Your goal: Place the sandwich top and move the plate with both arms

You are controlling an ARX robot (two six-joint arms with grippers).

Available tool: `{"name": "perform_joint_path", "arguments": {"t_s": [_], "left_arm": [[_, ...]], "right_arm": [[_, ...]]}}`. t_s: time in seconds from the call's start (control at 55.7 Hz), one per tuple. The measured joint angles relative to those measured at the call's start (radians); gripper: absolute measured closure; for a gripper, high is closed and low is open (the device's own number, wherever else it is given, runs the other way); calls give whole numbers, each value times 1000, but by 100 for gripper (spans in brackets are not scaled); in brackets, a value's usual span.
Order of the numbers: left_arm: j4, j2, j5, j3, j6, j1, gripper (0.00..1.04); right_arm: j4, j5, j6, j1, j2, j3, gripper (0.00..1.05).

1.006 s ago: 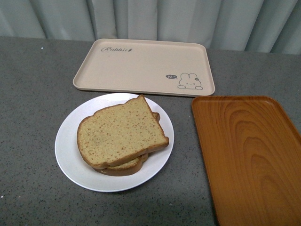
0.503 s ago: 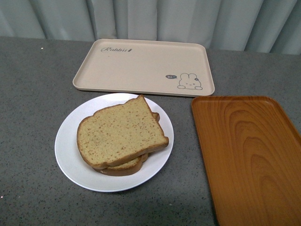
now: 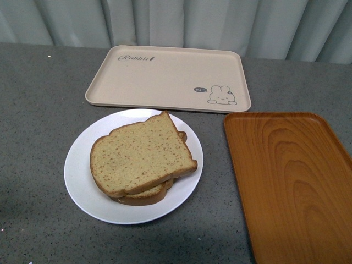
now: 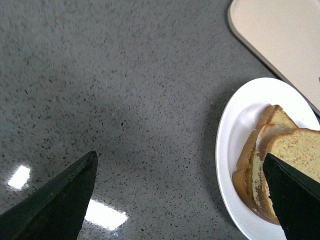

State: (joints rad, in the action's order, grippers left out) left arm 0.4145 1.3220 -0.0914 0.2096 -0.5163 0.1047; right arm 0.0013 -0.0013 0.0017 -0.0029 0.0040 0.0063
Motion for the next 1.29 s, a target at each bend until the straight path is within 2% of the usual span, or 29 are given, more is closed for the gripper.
{"name": "perform_joint_path", "arguments": {"t_s": [0.413, 0.808, 1.293], "left_arm": [[183, 376, -5, 103, -213, -80, 6], [231, 551, -6, 211, -349, -161, 6], [223, 631, -12, 283, -410, -201, 6]], "right_arm": [[0, 0, 0, 0, 0, 0, 9], [0, 0, 0, 0, 0, 0, 9], [-1, 0, 0, 0, 0, 0, 9]]}}
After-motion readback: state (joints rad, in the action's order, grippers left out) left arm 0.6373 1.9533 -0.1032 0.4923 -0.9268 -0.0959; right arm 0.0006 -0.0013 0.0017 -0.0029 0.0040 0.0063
